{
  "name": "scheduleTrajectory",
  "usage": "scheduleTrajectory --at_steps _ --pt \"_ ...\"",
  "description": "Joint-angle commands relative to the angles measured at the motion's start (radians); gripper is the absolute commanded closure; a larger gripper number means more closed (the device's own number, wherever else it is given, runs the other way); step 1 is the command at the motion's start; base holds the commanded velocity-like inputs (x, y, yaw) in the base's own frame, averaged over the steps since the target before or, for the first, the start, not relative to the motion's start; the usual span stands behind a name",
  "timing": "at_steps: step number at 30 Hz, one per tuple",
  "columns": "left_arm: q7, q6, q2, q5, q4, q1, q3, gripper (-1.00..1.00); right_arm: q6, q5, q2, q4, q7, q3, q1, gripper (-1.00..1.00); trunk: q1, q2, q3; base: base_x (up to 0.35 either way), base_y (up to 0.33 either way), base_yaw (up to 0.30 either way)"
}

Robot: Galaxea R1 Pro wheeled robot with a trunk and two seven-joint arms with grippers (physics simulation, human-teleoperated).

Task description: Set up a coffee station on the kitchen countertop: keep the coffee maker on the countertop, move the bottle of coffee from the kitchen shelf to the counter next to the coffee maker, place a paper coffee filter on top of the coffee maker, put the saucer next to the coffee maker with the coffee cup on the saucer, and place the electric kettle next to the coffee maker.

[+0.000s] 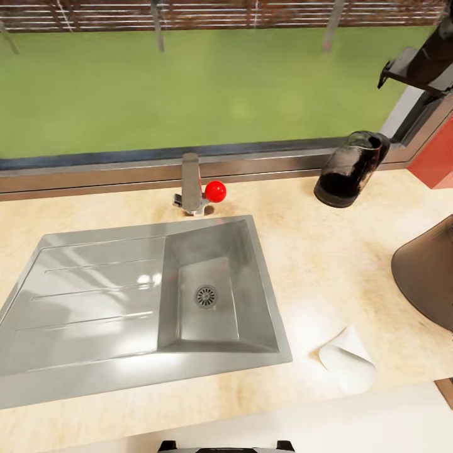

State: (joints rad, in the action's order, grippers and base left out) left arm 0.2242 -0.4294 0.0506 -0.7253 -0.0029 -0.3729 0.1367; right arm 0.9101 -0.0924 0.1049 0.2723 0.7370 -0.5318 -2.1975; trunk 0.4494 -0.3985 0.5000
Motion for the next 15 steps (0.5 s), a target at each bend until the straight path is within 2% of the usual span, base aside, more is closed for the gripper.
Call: scheduleTrajectory --at_steps 1,6,9,15 --pt "0.008 0.0 -0.001 -0.002 0.0 0.0 0.008 -1.0 0.004 -0.01 0.006 0.0 -0.001 0.0 -0.001 -1.0 0.001 -0.002 0.001 0.0 0.0 -0.029" --pt "0.005 -0.001 -0.008 -0.002 0.0 0.0 0.008 -1.0 0.011 -0.002 0.037 -0.002 -0.062 0.001 -0.001 -1.0 0.001 -0.002 0.001 0.0 0.0 -0.012" --pt "0.005 -0.001 -0.01 -0.002 0.0 0.0 0.008 -1.0 0.01 0.001 0.045 -0.005 -0.074 0.001 -0.001 -1.0 0.001 -0.002 0.001 0.0 0.0 -0.003" --pt "0.004 -0.001 -0.015 -0.002 0.0 0.0 0.008 -1.0 0.013 0.002 0.081 -0.034 -0.12 0.004 -0.001 -1.0 0.001 -0.002 0.001 0.0 0.0 0.0"
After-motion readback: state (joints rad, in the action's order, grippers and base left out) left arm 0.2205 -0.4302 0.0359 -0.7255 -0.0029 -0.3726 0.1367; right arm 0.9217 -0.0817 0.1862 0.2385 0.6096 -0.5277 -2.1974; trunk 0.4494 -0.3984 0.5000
